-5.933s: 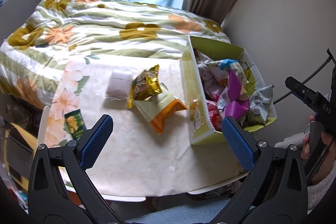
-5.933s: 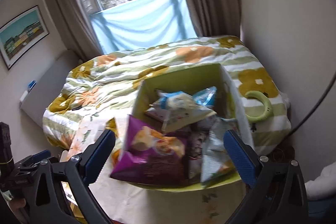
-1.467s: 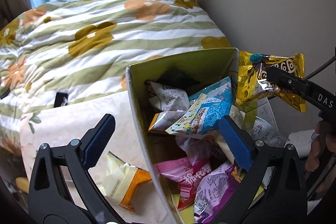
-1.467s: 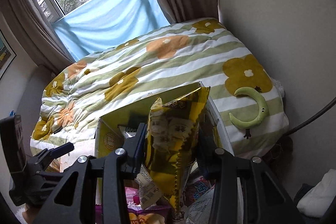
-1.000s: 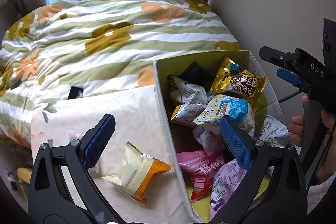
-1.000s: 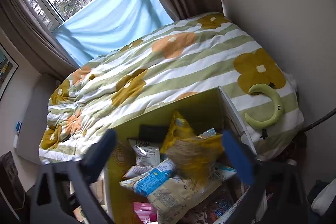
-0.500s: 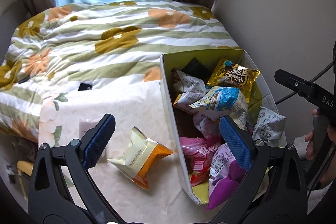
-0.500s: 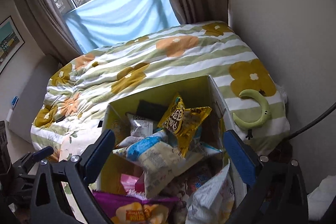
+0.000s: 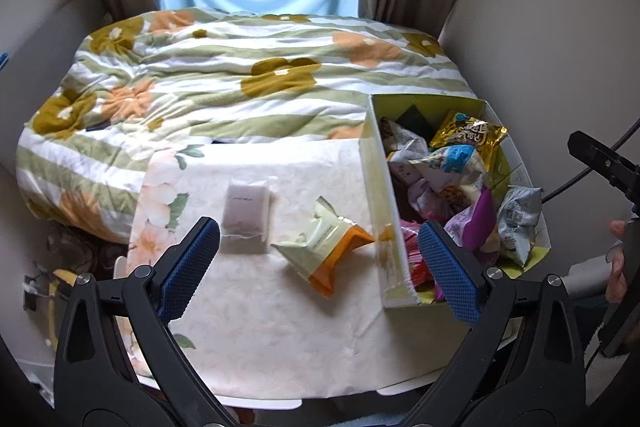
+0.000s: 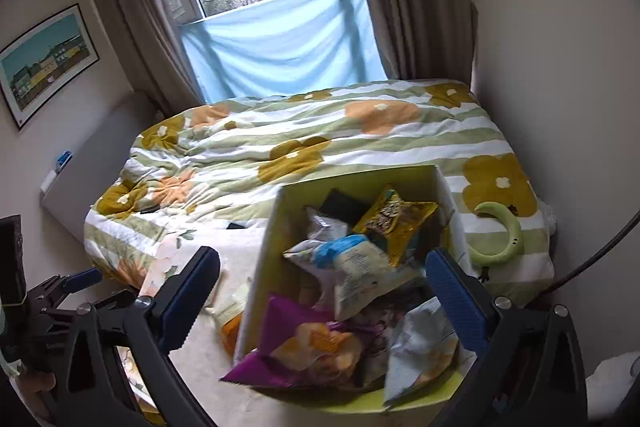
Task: Organize snacks
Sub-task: 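Withdraw both tools toward the pastry packet and white-orange bag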
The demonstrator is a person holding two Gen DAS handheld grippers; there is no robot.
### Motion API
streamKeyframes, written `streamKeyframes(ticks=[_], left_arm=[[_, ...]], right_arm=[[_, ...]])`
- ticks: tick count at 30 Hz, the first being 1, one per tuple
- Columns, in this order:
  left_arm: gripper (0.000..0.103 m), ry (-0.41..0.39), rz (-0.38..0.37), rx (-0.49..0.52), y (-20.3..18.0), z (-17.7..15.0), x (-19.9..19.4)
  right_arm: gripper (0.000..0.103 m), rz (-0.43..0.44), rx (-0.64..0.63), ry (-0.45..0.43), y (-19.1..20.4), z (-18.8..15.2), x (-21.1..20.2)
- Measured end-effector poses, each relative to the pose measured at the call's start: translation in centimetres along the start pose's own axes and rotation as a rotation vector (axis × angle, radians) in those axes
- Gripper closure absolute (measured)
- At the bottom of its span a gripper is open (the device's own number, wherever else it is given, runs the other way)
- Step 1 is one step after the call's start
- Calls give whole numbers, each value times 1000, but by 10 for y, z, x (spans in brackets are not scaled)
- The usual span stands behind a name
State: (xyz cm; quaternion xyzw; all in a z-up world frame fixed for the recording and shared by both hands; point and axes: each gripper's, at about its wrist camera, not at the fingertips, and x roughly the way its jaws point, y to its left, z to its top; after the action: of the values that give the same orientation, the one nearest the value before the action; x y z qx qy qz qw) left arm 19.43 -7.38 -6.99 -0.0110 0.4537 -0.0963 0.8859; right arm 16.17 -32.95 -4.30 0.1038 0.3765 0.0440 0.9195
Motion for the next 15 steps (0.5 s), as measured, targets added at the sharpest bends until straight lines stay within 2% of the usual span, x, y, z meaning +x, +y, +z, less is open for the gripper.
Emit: streamKeyframes(ticks=[8, 15], left_arm=[[4, 56, -28, -5, 67, -11, 16], [4, 110, -79, 38, 119, -4, 56]], right_arm=[[0, 42, 30, 54, 65, -44, 11], [0, -26, 130, 52, 125, -73, 39]])
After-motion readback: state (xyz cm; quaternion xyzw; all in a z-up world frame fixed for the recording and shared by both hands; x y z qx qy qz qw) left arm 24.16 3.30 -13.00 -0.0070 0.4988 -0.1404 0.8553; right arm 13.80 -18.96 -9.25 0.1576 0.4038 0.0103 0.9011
